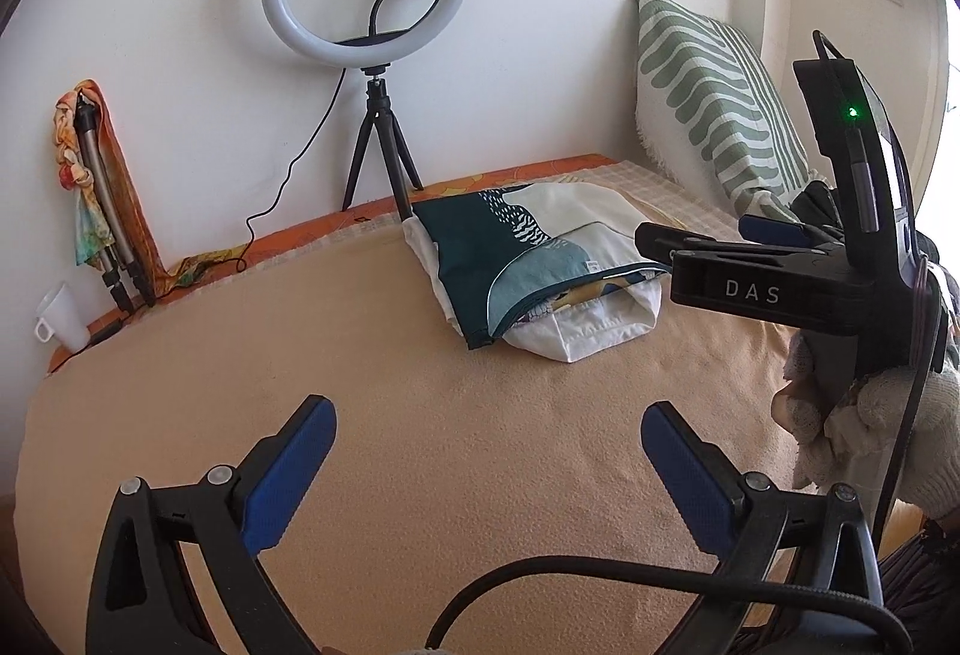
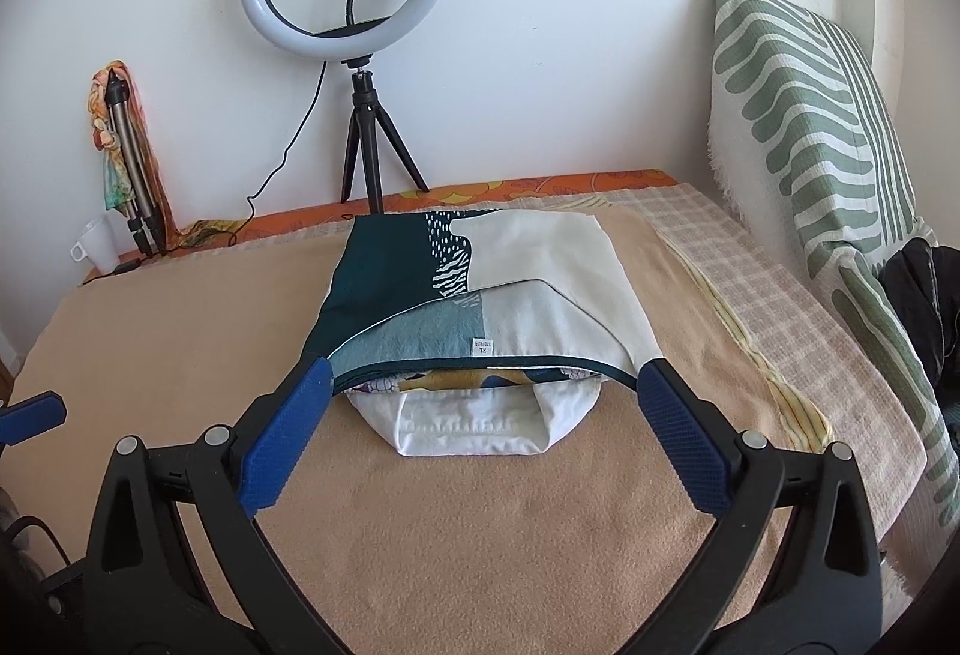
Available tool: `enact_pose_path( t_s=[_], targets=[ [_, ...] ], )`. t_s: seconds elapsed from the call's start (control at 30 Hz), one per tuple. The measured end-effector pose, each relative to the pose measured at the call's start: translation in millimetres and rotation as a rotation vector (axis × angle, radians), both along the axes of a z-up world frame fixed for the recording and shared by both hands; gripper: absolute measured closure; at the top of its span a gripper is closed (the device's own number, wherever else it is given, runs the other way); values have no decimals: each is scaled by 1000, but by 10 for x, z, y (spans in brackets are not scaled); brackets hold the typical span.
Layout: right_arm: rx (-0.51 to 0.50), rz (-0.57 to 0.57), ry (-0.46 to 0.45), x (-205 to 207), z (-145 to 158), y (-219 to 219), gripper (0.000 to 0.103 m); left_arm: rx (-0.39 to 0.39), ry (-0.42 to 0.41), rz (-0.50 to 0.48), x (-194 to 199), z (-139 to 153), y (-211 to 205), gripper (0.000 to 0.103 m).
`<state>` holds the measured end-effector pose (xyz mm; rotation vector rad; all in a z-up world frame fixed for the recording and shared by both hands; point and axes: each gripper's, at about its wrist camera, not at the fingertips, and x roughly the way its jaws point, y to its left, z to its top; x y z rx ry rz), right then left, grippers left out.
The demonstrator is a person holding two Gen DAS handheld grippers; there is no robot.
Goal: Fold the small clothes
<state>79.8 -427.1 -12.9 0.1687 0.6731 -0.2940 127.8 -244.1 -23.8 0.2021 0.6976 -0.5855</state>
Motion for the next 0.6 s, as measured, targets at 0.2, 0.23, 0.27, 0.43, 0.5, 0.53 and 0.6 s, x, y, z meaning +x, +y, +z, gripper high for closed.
enact_pose_path(
  t_s=[0.2, 0.23, 0.27, 0.43, 0.5, 0.53, 0.6],
  targets=[
    [9, -21, 18, -19, -71, -28, 0, 14, 1, 6, -9, -11, -5, 0],
    [6, -23, 21, -16, -77, -30, 0, 16, -1, 7, -13, -9, -7, 0],
    [4, -25, 22, -8, -80, -32, 0, 18, -6, 8, -20, -4, -10, 0],
    [15, -19, 22, 15, -88, -33, 0, 9, -14, 16, -23, 26, 6, 0],
    [12, -19, 23, 19, -90, -24, 0, 6, -13, 19, -20, 37, 14, 0],
    [12, -20, 23, 12, -89, -20, 0, 7, -15, 20, -19, 40, 16, 0],
    [18, -20, 21, 10, -89, -19, 0, 5, -19, 22, -24, 46, 22, 0]
  ],
)
